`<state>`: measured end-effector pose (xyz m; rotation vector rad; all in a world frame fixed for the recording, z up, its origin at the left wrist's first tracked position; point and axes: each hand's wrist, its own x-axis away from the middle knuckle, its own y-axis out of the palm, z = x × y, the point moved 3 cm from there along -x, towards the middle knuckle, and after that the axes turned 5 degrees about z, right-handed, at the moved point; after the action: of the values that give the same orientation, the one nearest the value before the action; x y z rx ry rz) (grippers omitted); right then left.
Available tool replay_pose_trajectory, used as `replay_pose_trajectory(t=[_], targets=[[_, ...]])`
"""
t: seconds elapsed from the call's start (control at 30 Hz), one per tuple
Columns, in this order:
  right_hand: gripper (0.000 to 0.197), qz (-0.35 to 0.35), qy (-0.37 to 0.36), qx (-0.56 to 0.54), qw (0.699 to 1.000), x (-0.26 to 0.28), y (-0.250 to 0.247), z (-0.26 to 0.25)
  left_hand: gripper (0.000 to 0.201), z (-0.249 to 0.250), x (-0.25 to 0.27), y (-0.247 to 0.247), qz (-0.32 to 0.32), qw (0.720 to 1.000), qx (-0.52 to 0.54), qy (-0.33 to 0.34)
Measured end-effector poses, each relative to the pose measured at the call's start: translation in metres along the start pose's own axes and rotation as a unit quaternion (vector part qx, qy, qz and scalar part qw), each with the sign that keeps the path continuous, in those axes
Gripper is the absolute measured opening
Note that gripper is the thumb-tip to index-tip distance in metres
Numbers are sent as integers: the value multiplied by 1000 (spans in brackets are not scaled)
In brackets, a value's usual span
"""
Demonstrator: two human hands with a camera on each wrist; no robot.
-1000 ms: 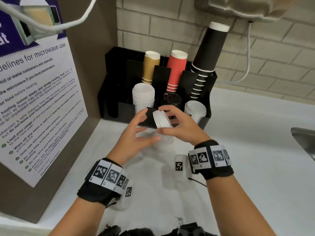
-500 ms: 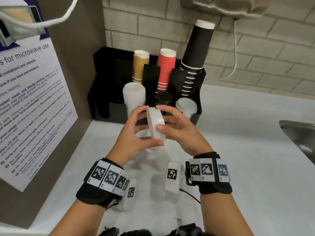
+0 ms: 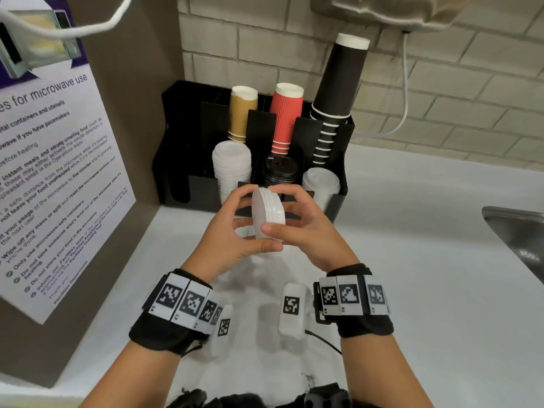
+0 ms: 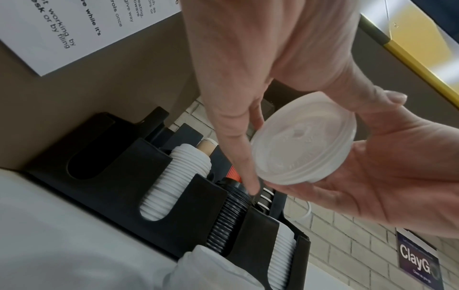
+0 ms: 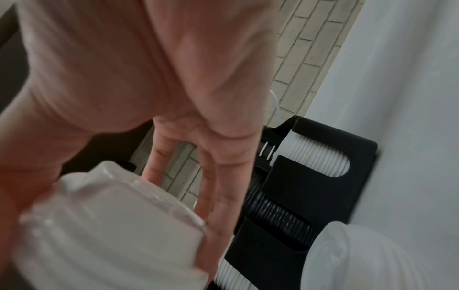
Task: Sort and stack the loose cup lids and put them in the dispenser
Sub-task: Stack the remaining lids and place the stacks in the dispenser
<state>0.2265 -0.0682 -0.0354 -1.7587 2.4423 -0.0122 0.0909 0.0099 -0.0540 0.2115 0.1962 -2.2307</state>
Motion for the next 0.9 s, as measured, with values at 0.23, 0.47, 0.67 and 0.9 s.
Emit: replay_pose_trajectory(t=[0.23, 0.47, 0.67, 0.9], targets=[[60, 114, -104, 146, 977, -48, -59, -34, 69, -6, 1, -27, 67, 997, -28, -25], [64, 41, -1, 435, 899, -116, -125, -31, 28, -14, 2, -51, 119, 991, -46, -34], [70, -12, 58, 539, 840, -127, -125, -21, 24, -19, 1, -56, 120, 991, -47, -36], [75, -46, 92, 619, 779, -126, -112, -14, 24, -16, -3, -56, 124, 990, -47, -38]])
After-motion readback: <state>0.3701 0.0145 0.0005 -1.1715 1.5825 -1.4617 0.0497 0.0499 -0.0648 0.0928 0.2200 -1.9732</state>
